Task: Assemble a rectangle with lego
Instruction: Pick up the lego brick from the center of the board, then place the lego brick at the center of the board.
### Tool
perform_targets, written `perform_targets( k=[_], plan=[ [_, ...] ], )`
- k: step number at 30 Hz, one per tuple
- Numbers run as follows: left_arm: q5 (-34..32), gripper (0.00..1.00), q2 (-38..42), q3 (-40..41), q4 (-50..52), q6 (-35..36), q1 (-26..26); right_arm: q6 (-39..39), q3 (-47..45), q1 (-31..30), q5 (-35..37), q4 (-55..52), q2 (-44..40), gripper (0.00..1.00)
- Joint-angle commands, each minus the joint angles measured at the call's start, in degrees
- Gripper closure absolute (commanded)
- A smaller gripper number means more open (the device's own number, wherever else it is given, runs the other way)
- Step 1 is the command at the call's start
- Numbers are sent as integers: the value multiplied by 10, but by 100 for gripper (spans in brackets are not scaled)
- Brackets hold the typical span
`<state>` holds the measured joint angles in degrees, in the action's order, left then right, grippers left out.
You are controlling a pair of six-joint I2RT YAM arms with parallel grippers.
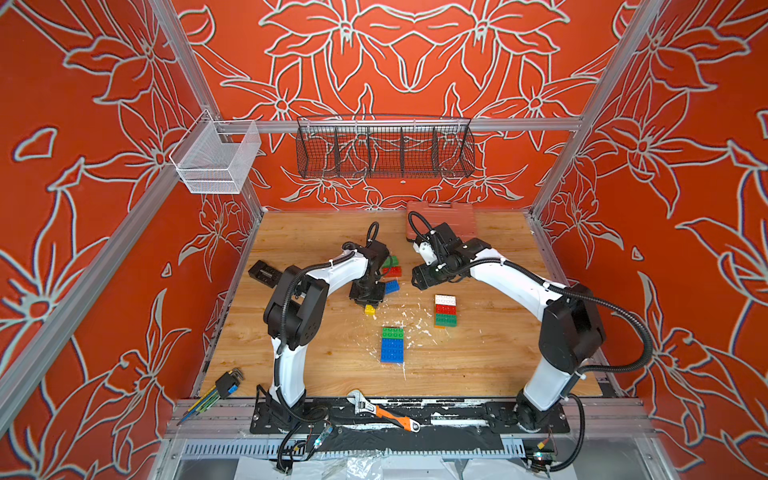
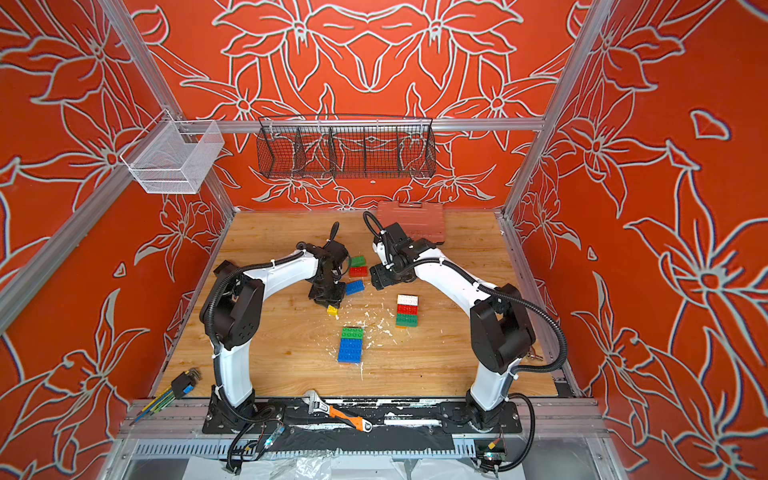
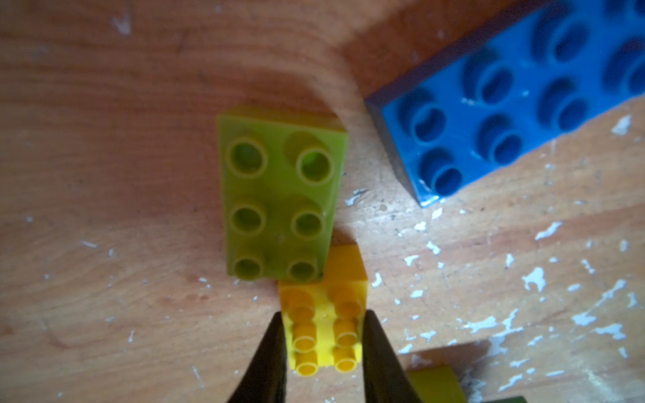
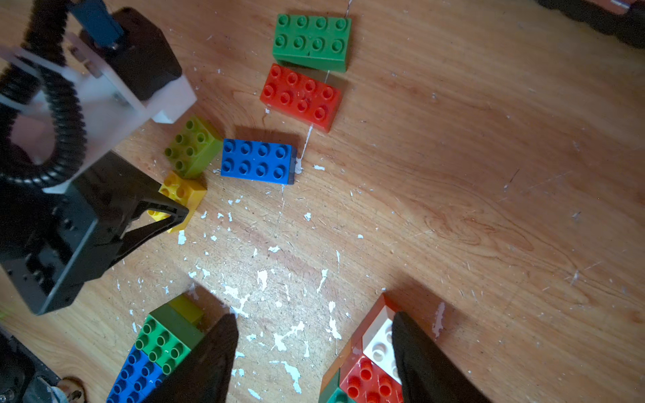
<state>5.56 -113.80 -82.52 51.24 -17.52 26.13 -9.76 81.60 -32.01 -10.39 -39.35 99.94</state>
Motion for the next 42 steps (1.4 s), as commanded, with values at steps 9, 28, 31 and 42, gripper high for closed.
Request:
perform_targets(
  k=[9,28,31,42],
  plan=[
    [24,83,52,52,-5,46,-36,8,11,-6,15,-8,13,28],
    [34,81,20,20,16,75,-42,12,22,-9,15,-9,27,29],
    [35,81,16,20,14,75,-42,11,25,-10,11,-10,29,29],
    [26,79,3,12,18,85,-36,6,29,-10,2,-9,33,29]
  ],
)
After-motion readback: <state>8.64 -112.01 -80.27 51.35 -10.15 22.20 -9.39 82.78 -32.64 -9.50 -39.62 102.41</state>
